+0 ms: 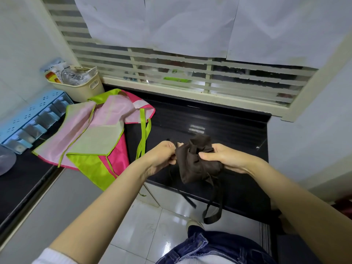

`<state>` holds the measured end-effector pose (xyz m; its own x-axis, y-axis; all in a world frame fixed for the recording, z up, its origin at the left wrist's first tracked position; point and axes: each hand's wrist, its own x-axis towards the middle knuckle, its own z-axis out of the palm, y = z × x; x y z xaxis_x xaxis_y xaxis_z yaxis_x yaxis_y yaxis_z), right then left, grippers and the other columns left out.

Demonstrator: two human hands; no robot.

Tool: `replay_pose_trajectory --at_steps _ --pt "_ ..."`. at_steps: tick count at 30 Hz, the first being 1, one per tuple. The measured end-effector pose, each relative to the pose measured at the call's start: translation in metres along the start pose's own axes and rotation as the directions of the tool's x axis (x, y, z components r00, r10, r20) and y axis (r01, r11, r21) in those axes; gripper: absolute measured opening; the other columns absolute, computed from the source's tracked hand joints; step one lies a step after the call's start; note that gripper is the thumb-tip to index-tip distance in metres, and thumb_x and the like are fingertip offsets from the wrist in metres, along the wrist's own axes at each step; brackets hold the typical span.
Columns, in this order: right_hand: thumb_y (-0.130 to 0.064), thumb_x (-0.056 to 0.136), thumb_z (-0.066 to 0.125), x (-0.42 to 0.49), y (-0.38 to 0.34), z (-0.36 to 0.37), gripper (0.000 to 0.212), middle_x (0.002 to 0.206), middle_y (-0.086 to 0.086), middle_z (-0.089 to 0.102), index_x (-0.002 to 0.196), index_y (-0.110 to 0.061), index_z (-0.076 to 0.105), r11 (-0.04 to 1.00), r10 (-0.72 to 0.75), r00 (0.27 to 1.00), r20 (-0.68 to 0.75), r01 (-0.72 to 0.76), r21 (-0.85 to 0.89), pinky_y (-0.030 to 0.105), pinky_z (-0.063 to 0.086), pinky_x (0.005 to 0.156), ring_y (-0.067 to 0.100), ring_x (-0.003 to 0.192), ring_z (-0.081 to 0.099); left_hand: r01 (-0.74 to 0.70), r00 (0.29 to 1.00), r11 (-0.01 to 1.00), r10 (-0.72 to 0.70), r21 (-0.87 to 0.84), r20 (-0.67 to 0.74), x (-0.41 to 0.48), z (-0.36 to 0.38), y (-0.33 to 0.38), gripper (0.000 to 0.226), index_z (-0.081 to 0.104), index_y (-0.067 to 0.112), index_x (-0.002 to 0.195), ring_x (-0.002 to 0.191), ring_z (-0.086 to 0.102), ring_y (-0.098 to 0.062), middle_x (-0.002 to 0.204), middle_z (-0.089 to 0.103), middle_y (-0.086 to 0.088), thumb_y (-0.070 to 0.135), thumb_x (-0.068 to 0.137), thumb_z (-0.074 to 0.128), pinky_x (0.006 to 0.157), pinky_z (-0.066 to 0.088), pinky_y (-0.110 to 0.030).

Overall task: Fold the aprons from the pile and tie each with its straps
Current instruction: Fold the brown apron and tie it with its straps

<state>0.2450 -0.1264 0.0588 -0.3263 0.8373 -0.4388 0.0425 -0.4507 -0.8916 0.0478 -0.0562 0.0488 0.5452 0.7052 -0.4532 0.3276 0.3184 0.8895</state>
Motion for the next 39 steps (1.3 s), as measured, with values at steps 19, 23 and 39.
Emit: replay_pose_trajectory --at_steps 19,23,39 --pt "-0.008 0.085 0.065 0.017 0.034 0.015 0.034 0.111 -0.004 0.069 0.115 -0.023 0.060 0.999 0.027 0.993 -0.112 -0.031 -0.037 0.021 0.050 0.087 0.011 0.102 0.066 -0.126 0.983 0.984 0.141 0.124 -0.121 -0.006 0.000 0.015 0.032 0.058 0.020 0.073 0.064 0.039 -0.008 0.071 0.048 0.004 0.019 0.100 0.042 0.057 0.034 -0.015" --pt "-0.009 0.085 0.066 0.020 0.036 0.014 0.034 0.112 -0.004 0.069 0.115 -0.024 0.061 0.999 0.029 0.991 -0.127 -0.031 -0.017 0.026 0.048 0.094 0.012 0.104 0.065 -0.161 0.952 0.981 0.184 0.112 -0.244 -0.002 0.002 0.018 0.030 0.061 0.019 0.075 0.058 0.043 -0.005 0.063 0.053 0.008 0.016 0.100 0.044 0.051 0.035 -0.008" --pt "-0.010 0.087 0.064 0.033 0.027 0.024 0.020 0.094 -0.003 0.072 0.103 -0.021 0.063 0.995 -0.011 0.939 -0.344 0.043 0.087 0.017 0.050 0.066 0.008 0.082 0.069 -0.359 0.817 0.902 0.429 0.241 -0.386 -0.013 0.034 0.014 0.025 0.069 0.025 0.073 0.071 0.063 -0.003 0.074 0.069 0.011 0.017 0.093 0.056 0.074 0.050 -0.022"
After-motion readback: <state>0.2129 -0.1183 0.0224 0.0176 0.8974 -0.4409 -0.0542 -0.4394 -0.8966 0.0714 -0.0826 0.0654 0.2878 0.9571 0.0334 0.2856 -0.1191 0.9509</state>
